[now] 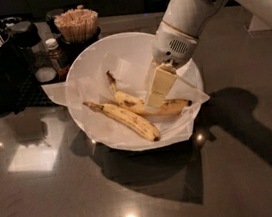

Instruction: Pick banana from white bowl

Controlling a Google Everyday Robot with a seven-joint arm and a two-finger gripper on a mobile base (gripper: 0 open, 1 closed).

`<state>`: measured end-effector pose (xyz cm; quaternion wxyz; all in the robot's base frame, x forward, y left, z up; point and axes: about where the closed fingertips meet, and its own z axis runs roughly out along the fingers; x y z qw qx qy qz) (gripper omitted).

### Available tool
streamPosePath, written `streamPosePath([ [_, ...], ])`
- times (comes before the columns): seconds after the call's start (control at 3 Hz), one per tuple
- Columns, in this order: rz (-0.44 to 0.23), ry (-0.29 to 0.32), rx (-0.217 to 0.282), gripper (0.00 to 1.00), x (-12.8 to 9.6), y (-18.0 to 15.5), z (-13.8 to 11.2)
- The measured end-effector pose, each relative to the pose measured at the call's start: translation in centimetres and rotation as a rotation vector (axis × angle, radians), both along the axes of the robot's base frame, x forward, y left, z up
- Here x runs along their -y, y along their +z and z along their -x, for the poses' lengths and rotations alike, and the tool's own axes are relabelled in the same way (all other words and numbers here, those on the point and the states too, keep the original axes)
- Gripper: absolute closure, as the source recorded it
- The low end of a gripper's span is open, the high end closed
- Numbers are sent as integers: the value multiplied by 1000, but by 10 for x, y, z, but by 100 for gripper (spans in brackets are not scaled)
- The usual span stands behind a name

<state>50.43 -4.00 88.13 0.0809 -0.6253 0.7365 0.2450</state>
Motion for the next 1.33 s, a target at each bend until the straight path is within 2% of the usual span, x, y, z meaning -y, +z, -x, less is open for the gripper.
streamPosePath([
  [0.33,0,0,0,0,0,0,0],
  [0.67,9,-26,37,0,0,8,0],
  [1.0,21,-62,128,0,6,33,13],
  [1.33,24,-44,244,0,6,67,38],
])
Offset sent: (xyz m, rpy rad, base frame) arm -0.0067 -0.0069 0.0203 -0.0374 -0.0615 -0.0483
